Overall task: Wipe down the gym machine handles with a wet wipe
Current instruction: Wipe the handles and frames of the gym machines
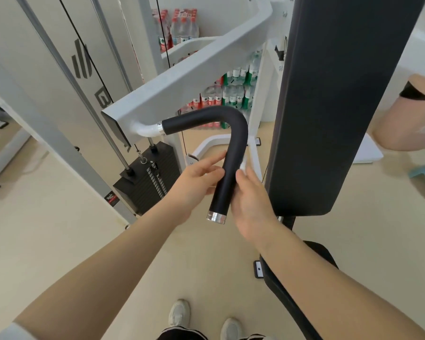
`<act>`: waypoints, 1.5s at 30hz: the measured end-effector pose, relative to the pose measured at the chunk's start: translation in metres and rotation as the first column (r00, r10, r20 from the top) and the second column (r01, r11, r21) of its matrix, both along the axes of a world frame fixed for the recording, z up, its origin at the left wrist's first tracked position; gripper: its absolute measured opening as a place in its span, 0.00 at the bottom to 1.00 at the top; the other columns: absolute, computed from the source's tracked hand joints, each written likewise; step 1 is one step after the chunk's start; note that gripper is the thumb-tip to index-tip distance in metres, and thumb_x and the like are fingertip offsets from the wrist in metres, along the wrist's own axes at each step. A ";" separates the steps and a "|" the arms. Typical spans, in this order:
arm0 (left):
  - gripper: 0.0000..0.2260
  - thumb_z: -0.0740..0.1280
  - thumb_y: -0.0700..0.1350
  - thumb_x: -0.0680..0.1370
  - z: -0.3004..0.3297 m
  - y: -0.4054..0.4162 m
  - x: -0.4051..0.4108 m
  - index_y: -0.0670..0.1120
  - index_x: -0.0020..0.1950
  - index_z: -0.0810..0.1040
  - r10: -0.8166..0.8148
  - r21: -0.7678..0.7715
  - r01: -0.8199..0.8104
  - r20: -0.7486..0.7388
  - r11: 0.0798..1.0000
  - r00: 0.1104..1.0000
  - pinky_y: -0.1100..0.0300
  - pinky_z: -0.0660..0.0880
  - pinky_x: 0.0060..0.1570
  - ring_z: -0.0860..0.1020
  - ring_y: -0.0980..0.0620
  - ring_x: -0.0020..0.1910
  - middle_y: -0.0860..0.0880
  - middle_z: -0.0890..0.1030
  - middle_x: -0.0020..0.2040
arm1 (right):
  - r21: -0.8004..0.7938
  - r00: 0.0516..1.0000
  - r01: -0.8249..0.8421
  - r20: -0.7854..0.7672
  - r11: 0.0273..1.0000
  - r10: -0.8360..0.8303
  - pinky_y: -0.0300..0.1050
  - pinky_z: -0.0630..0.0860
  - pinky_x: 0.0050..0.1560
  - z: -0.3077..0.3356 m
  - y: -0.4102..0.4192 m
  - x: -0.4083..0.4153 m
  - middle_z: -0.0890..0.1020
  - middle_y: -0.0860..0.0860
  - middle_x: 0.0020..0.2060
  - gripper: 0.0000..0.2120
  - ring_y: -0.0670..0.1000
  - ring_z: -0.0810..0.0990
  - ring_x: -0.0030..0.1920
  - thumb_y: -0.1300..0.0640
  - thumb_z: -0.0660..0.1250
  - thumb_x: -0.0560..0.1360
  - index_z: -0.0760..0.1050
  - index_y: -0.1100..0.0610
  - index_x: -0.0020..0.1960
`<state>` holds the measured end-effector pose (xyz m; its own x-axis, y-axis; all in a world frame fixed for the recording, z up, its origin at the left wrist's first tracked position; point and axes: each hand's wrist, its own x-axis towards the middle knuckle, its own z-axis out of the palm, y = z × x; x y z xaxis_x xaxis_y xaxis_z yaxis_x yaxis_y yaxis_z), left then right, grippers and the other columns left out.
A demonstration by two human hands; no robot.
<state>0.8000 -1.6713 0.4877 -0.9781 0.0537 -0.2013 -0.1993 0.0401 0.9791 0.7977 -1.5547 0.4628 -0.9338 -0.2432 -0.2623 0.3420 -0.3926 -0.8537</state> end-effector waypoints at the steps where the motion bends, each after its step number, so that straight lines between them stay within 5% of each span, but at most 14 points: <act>1: 0.17 0.61 0.38 0.79 0.000 0.001 0.002 0.55 0.63 0.74 0.021 -0.010 -0.021 -0.003 1.000 1.000 0.52 0.74 0.60 0.78 0.43 0.54 0.39 0.79 0.57 | -0.079 0.998 -0.021 0.062 0.997 0.026 0.46 0.71 0.64 -0.003 0.002 0.011 0.76 0.55 0.62 0.17 0.50 0.76 0.61 0.58 0.51 0.82 0.64 0.55 0.70; 8: 0.14 0.61 0.38 0.79 0.003 0.005 0.013 0.48 0.63 0.76 0.124 -0.016 -0.124 -0.016 0.992 0.992 0.69 0.77 0.44 0.80 0.55 0.47 0.42 0.81 0.55 | -0.072 0.976 0.055 0.217 0.996 -0.039 0.49 0.74 0.61 0.021 0.013 -0.014 0.79 0.60 0.57 0.15 0.55 0.79 0.58 0.54 0.53 0.82 0.70 0.60 0.62; 15: 0.18 0.58 0.29 0.75 -0.004 0.000 0.027 0.46 0.56 0.80 0.149 0.049 -0.152 0.057 0.987 0.987 0.54 0.75 0.58 0.80 0.48 0.53 0.45 0.81 0.54 | -0.013 0.972 -0.067 0.226 0.998 0.068 0.44 0.74 0.59 -0.002 0.006 0.057 0.81 0.56 0.53 0.13 0.49 0.79 0.53 0.58 0.52 0.82 0.75 0.55 0.52; 19: 0.15 0.58 0.33 0.77 -0.001 -0.007 0.033 0.43 0.58 0.78 0.147 0.055 -0.151 0.075 0.987 0.986 0.55 0.75 0.59 0.80 0.49 0.54 0.45 0.81 0.56 | 0.180 0.994 0.112 -0.012 0.977 -0.111 0.51 0.72 0.63 0.024 0.006 0.001 0.78 0.55 0.52 0.14 0.51 0.76 0.54 0.58 0.51 0.81 0.74 0.57 0.55; 23: 0.13 0.58 0.36 0.79 0.003 -0.017 0.048 0.44 0.60 0.78 0.150 0.096 -0.157 0.084 0.983 0.985 0.58 0.76 0.56 0.80 0.50 0.55 0.46 0.81 0.57 | 0.573 0.946 0.205 -0.323 0.793 -0.012 0.34 0.68 0.57 0.032 0.005 -0.018 0.68 0.44 0.66 0.19 0.43 0.68 0.62 0.52 0.48 0.82 0.59 0.44 0.73; 27: 0.13 0.59 0.36 0.79 0.004 -0.025 0.065 0.45 0.58 0.78 0.157 0.026 -0.158 0.028 0.987 0.987 0.62 0.77 0.53 0.79 0.53 0.51 0.48 0.81 0.54 | 0.760 0.673 0.418 -0.627 0.498 0.393 0.41 0.56 0.69 0.004 0.013 -0.002 0.57 0.50 0.75 0.18 0.49 0.55 0.73 0.58 0.52 0.82 0.65 0.53 0.71; 32: 0.12 0.58 0.34 0.78 0.005 -0.028 0.093 0.43 0.56 0.78 0.215 -0.037 -0.214 0.033 0.976 0.976 0.55 0.75 0.56 0.78 0.52 0.48 0.46 0.80 0.52 | 0.803 0.405 0.494 -0.551 0.333 0.729 0.53 0.42 0.72 -0.013 -0.001 0.036 0.79 0.55 0.61 0.11 0.57 0.59 0.73 0.59 0.59 0.79 0.79 0.59 0.54; 34: 0.12 0.58 0.35 0.78 0.008 -0.031 0.107 0.45 0.53 0.79 0.245 -0.030 -0.244 0.024 0.969 0.969 0.56 0.75 0.54 0.79 0.53 0.46 0.47 0.80 0.51 | 0.839 0.325 0.523 -0.358 0.149 0.875 0.53 0.40 0.73 -0.014 -0.008 0.053 0.80 0.55 0.58 0.11 0.55 0.65 0.70 0.58 0.58 0.79 0.78 0.57 0.54; 36: 0.12 0.59 0.36 0.78 0.011 -0.036 0.120 0.48 0.50 0.79 0.264 -0.047 -0.264 0.012 0.963 0.964 0.58 0.76 0.53 0.79 0.53 0.47 0.49 0.81 0.50 | 0.899 0.351 0.438 -0.169 -0.002 0.921 0.54 0.48 0.73 -0.008 -0.008 0.069 0.79 0.56 0.58 0.13 0.57 0.68 0.66 0.56 0.55 0.80 0.76 0.57 0.57; 37: 0.12 0.59 0.36 0.78 0.012 -0.038 0.124 0.48 0.50 0.79 0.265 -0.056 -0.264 0.004 0.963 0.964 0.58 0.76 0.53 0.79 0.52 0.48 0.50 0.81 0.50 | 0.942 0.408 0.331 -0.200 0.060 0.891 0.53 0.56 0.70 -0.001 -0.005 0.075 0.79 0.57 0.56 0.13 0.58 0.70 0.64 0.56 0.54 0.80 0.75 0.59 0.57; 39: 0.12 0.59 0.36 0.78 0.012 -0.039 0.131 0.48 0.50 0.79 0.258 -0.077 -0.258 -0.011 0.963 0.966 0.57 0.75 0.54 0.78 0.51 0.49 0.49 0.81 0.50 | 0.899 0.628 0.155 -0.409 0.409 0.662 0.44 0.72 0.55 0.021 0.009 0.087 0.79 0.55 0.46 0.13 0.51 0.76 0.50 0.56 0.52 0.81 0.73 0.59 0.54; 41: 0.12 0.58 0.36 0.78 0.013 -0.032 0.134 0.48 0.50 0.79 0.235 -0.100 -0.237 -0.030 0.966 0.971 0.57 0.75 0.54 0.78 0.51 0.49 0.49 0.81 0.50 | 0.737 0.777 0.177 -0.512 0.653 0.367 0.32 0.70 0.41 0.040 0.027 0.097 0.75 0.47 0.39 0.14 0.42 0.73 0.39 0.54 0.50 0.82 0.73 0.57 0.53; 45: 0.11 0.58 0.38 0.79 0.020 0.010 0.138 0.48 0.53 0.79 0.142 -0.057 -0.145 -0.049 0.988 0.989 0.57 0.75 0.52 0.78 0.53 0.46 0.49 0.80 0.50 | 0.619 0.917 0.106 -0.363 0.779 0.164 0.37 0.69 0.42 0.055 0.060 0.117 0.74 0.44 0.40 0.13 0.44 0.71 0.39 0.53 0.52 0.82 0.74 0.55 0.53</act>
